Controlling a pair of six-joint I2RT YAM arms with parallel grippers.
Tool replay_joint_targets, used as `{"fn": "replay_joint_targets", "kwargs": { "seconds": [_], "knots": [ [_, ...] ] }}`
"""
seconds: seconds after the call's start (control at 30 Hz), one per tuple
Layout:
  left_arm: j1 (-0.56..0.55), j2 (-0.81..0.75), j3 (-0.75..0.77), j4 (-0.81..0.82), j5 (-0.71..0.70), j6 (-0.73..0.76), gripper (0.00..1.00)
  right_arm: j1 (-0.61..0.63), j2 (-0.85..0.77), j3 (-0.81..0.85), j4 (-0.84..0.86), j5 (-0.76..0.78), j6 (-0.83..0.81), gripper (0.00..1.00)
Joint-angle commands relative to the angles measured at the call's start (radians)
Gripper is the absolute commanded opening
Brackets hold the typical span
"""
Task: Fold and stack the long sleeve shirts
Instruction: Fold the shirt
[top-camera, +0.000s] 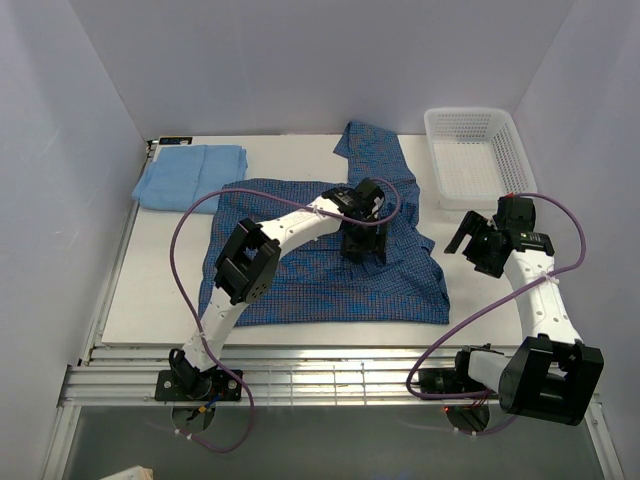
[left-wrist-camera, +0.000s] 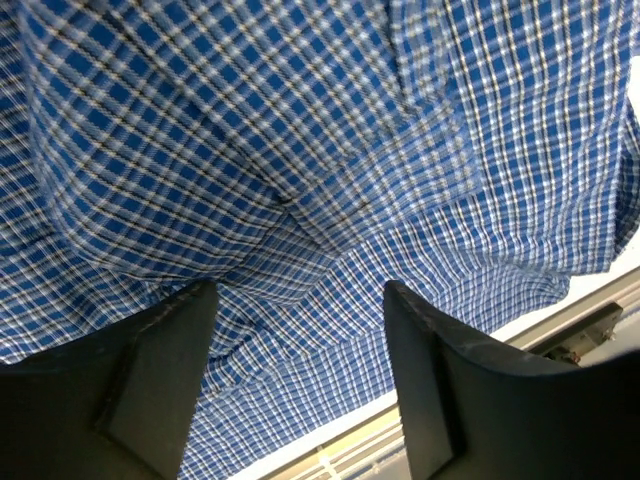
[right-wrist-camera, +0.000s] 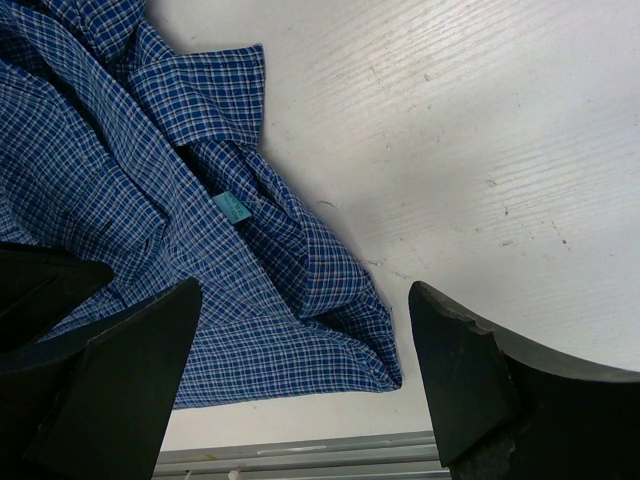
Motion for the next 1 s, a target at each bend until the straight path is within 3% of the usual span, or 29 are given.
{"fn": "replay_joint_targets", "kwargs": {
  "seconds": [0.0, 0.37, 0.57, 0.67, 0.77, 0.87, 0.97],
  "knots": [
    [-0.006, -0.001, 0.038, 0.03, -0.041, -0.013, 0.76, -0.004, -0.006, 0.005, 0.034, -0.021, -0.015, 0.9],
    [-0.006, 0.06, 0.059, 0.025, -0.085, -0.03, 0.72, -0.006, -0.021, -0.009, 0.036, -0.016, -0.021, 0.9],
    [-0.005, 0.053, 0.059, 0.025, -0.095, -0.042, 0.46, -0.006, -0.027, -0.009, 0.039, -0.022, -0.024, 0.9],
    [-0.005, 0.04, 0.058, 0.027, -0.124, -0.039, 0.25, -0.004, -0.028, -0.012, 0.046, -0.031, -0.024, 0.9],
    [-0.007, 0.034, 0.062, 0.028, -0.138, -0.039, 0.18, -0.004, -0.032, -0.017, 0.048, -0.033, -0.022, 0.9],
    [-0.005, 0.031, 0.067, 0.039, -0.155, -0.039, 0.0, -0.006, -0.041, -0.022, 0.05, -0.031, -0.026, 0.9],
    [-0.005, 0.03, 0.07, 0.048, -0.173, -0.048, 0.0, -0.006, -0.05, -0.022, 0.05, -0.025, -0.029, 0.9]
  ]
}}
